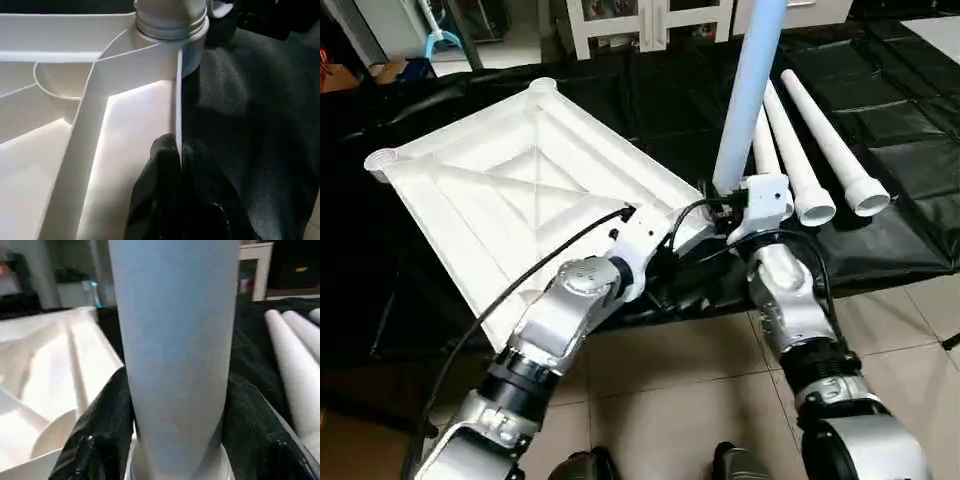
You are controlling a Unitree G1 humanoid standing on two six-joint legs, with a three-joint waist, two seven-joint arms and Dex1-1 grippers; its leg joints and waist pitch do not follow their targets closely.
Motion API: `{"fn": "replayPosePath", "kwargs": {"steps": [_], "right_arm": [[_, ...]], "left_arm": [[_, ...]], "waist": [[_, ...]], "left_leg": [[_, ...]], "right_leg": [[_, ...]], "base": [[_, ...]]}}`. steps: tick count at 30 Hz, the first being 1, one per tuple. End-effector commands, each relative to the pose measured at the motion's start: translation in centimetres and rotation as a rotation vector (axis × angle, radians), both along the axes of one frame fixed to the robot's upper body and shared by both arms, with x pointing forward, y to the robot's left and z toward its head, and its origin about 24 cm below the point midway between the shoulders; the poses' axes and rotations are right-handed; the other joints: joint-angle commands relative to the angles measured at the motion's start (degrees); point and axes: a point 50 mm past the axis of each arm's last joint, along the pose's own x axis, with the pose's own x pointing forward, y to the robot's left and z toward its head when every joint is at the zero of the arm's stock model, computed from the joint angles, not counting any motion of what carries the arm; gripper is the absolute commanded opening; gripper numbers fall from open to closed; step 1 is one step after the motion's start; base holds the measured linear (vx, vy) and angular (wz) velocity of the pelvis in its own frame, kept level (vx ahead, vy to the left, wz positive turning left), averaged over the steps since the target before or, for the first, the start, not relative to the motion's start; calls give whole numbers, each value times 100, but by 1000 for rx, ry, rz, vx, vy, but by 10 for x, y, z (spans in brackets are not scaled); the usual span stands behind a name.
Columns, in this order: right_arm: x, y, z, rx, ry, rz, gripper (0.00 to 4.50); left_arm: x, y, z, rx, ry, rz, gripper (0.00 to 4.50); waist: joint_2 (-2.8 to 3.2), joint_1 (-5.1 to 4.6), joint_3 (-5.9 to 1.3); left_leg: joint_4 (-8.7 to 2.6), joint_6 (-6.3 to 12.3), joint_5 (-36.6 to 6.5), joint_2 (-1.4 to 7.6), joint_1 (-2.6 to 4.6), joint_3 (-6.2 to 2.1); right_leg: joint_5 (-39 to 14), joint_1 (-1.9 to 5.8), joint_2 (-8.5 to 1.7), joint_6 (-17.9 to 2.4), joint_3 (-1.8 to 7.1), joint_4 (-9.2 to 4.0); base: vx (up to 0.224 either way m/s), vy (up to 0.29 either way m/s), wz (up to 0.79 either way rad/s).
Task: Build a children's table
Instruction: Rotate leg to tighten
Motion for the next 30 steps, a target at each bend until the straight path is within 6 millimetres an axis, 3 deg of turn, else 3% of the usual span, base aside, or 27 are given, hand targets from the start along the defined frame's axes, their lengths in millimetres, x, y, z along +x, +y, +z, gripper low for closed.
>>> {"fn": "replayPosePath", "kwargs": {"steps": [1, 2, 3, 5, 7, 8, 9, 11, 13, 16, 19, 21, 30], "right_arm": [[-3, 4, 13, 17, -70, 86, 268], [-4, 0, 16, 20, -73, 121, 275], [-4, -2, 17, 24, -71, 144, 275], [-6, -8, 20, 8, -63, 237, 309], [-8, -13, 21, -23, -63, 293, 318], [-11, -18, 22, -39, -50, 347, 318], [-14, -22, 22, -63, -30, 410, 318], [-21, -30, 21, -126, -3, 517, 318], [-25, -36, 19, -167, 26, 579, 318], [-29, -42, 18, -181, 51, 631, 318], [-30, -52, 19, -193, 66, 664, 318], [-30, -54, 20, -190, 73, 692, 285], [-30, -54, 17, -229, 115, 766, 209]], "left_arm": [[0, 21, -11, 54, 33, 51, 0], [-4, 25, -14, 59, 51, 21, 0], [-6, 26, -15, 62, 59, 0, 0], [-12, 34, -20, 71, 88, -23, 0], [-15, 39, -23, 85, 99, -38, 0], [-19, 43, -24, 84, 116, -55, 0], [-23, 46, -25, 84, 130, -85, 0], [-31, 50, -25, 74, 155, -149, 0], [-38, 52, -25, 74, 172, -203, 0], [-42, 54, -23, 68, 185, -236, 0], [-45, 56, -22, 72, 198, -250, 0], [-45, 57, -21, 71, 208, -260, 0], [-50, 53, -21, 65, 233, -299, 0]], "waist": [[-76, 17, -416], [-76, 17, -416], [-78, -3, -434], [-57, -1, -442], [-45, 5, -459], [-56, 6, -481], [-75, 20, -497], [-75, 42, -489], [-74, 67, -464], [-70, 81, -408], [-73, 83, -407], [-70, 89, -407], [-75, 97, -447]], "left_leg": [[-422, 538, -1603, 237, 142, -147], [-422, 538, -1603, 237, 142, -147], [-400, 653, -1363, 232, 96, -166], [-367, 743, -1180, 235, 142, -140], [-340, 839, -873, 235, 121, -142], [-308, 918, -680, 227, 148, -127], [-284, 1048, -496, 210, 131, -136], [-271, 1181, -340, 218, 142, -127], [-285, 1161, -511, 235, 144, -118], [-360, 817, -1126, 271, 183, -115], [-383, 629, -1429, 275, 209, -120], [-389, 558, -1468, 278, 233, -106], [-335, 760, -1044, 257, 185, -100]], "right_leg": [[-1204, 218, -67, -1139, 61, -296], [-1204, 218, -67, -1139, 61, -296], [-1032, 261, -76, -1198, 53, -249], [-775, 234, -56, -1320, 52, -238], [-409, 265, -49, -1440, 48, -177], [-126, 254, -37, -1514, 47, -154], [127, 300, -36, -1588, 37, -122], [218, 287, -34, -1629, 34, -119], [-126, 284, -50, -1608, 33, -141], [-1027, 233, -52, -1473, 61, -221], [-1250, 219, -44, -1398, 75, -237], [-1255, 196, -42, -1393, 91, -247], [-803, 245, -59, -1533, 78, -190]], "base": [[0, 0, 0], [0, 0, 0], [51, -14, -5], [54, -13, -3], [57, -7, 0], [0, 0, 0], [0, 0, 0], [0, 0, 0], [0, 0, 0], [0, 0, 0], [0, 0, 0], [0, 0, 0], [0, 0, 0]]}}
